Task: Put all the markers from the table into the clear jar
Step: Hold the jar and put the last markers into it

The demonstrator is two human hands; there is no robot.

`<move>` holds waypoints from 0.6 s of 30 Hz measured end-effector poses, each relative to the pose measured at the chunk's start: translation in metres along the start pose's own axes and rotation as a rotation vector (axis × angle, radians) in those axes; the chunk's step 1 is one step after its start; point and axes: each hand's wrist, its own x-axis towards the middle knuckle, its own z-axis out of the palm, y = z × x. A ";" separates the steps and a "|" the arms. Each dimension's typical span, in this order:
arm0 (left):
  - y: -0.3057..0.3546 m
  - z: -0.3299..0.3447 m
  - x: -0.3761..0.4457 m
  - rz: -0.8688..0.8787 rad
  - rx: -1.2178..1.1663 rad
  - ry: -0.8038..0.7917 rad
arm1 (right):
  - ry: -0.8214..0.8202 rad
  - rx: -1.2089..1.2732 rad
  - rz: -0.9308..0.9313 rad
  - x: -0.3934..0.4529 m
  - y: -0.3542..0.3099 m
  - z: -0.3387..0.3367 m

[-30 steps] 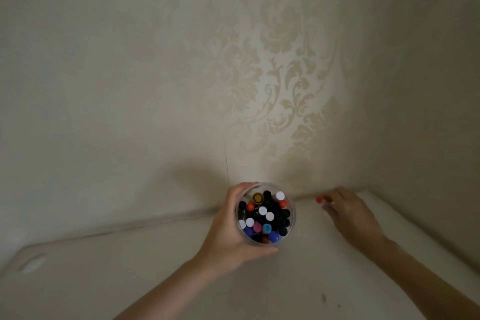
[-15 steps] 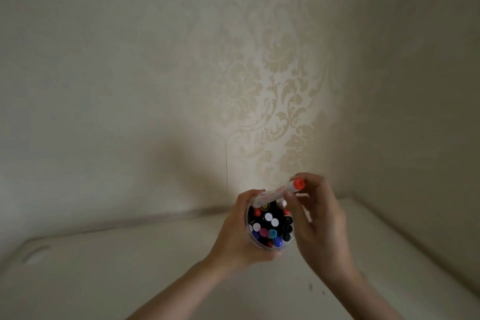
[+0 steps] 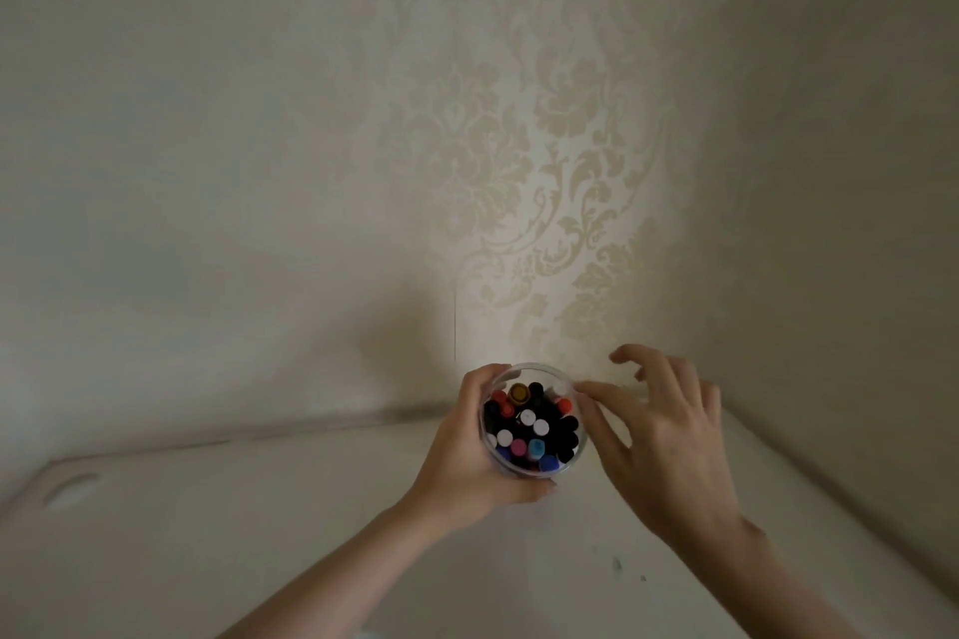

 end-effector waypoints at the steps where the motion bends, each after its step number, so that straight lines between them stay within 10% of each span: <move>1: 0.000 0.001 0.000 0.001 -0.002 0.000 | -0.023 -0.026 -0.002 -0.002 -0.001 0.004; 8: -0.001 0.001 0.005 -0.024 -0.029 0.016 | -0.270 -0.231 -0.019 0.006 -0.018 0.021; 13: -0.005 -0.006 0.009 -0.090 -0.100 0.063 | -0.248 0.439 0.201 0.025 -0.007 0.003; 18: 0.002 0.002 0.018 -0.130 -0.115 -0.073 | -0.416 0.558 0.089 0.012 0.002 0.003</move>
